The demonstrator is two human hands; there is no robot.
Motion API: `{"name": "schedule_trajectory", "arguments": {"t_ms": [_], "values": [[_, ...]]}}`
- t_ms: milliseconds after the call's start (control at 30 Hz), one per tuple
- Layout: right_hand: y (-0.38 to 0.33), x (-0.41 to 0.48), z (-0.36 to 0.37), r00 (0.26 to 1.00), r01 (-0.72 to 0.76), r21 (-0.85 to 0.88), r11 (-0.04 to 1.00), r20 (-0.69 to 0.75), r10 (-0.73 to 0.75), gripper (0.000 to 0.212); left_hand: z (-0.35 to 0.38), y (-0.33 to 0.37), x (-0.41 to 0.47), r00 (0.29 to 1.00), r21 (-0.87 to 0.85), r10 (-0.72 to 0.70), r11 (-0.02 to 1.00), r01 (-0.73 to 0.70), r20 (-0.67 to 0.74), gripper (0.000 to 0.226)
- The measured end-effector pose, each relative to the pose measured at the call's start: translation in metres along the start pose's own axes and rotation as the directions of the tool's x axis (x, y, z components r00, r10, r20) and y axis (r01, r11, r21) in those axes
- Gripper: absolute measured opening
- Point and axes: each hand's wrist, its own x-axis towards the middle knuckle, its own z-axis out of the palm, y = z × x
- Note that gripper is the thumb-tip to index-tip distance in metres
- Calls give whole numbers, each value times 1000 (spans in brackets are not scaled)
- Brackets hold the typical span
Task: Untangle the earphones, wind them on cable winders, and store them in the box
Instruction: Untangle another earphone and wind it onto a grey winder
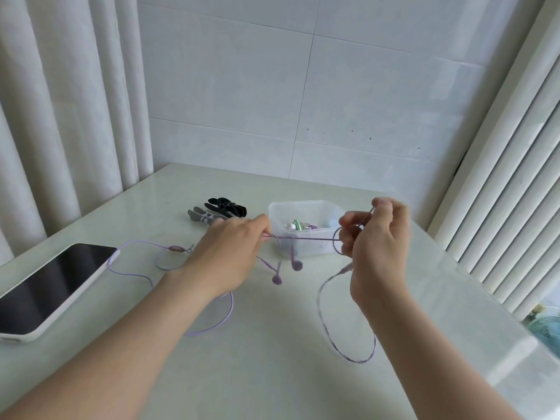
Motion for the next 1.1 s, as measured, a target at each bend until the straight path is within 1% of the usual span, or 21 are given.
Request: {"name": "schedule_trajectory", "arguments": {"t_ms": [33,67,100,133,167,200,233,267,300,333,400,433,567,667,733,867,933,967,1000,1067,1100], "values": [[2,0,0,990,144,-152,978,23,-142,16,2,-4,0,999,83,-22,996,24,-31,9],[4,-1,-1,957,291,-304,907,79,-280,15,3,-7,0,997,154,-55,986,62,-50,10],[6,-2,-2,906,420,-451,787,161,-391,15,5,-10,0,995,216,-82,972,94,-63,10],[9,-4,-3,853,512,-584,630,260,-452,13,7,-11,0,992,270,-94,956,113,-81,12],[11,-6,-4,812,563,-691,453,359,-460,12,8,-12,0,991,313,-97,942,121,-93,16],[12,-8,-3,787,587,-753,297,444,-429,11,7,-12,0,989,341,-101,931,132,-108,21],[13,-8,-3,780,596,-778,201,501,-375,11,6,-13,0,986,352,-109,924,147,-125,25],[15,-7,-4,779,605,-780,160,537,-324,13,4,-15,0,981,348,-128,922,171,-143,28],[17,-4,-6,773,621,-768,160,564,-291,17,3,-18,0,975,331,-159,922,203,-155,31],[21,1,-9,769,632,-749,197,575,-278,20,0,-22,-1,969,305,-192,924,232,-156,34],[25,11,-14,798,600,-752,273,540,-266,22,-3,-28,-1,956,254,-263,923,288,-129,36],[25,15,-16,820,569,-776,271,510,-259,22,-3,-29,-2,948,256,-301,913,318,-103,37],[23,17,-19,866,495,-849,183,465,-186,23,-2,-25,-6,909,411,-417,825,387,-20,45],[24,14,-18,869,483,-875,45,472,-150,24,-3,-24,-7,894,454,-448,794,404,-12,41],[25,14,-19,877,462,-886,-31,462,-133,27,-7,-22,-7,886,462,-462,780,422,-30,45],[27,18,-25,906,400,-896,-192,418,-65,32,-12,-17,-8,882,479,-470,765,429,-40,62],[27,18,-27,919,377,-892,-248,394,-18,20,-12,-17,-7,895,467,-446,787,403,-19,71],[27,17,-27,922,379,-886,-268,386,26,13,-12,-17,-6,911,418,-412,830,370,10,78],[27,15,-27,919,391,-876,-282,389,65,15,-12,-16,-5,929,340,-364,883,323,62,84],[26,12,-26,899,435,-854,-287,428,91,31,-13,-9,-3,944,173,-255,960,221,210,89],[26,12,-24,887,456,-847,-274,456,67,36,-14,-4,-3,941,118,-203,977,177,271,84]]}}
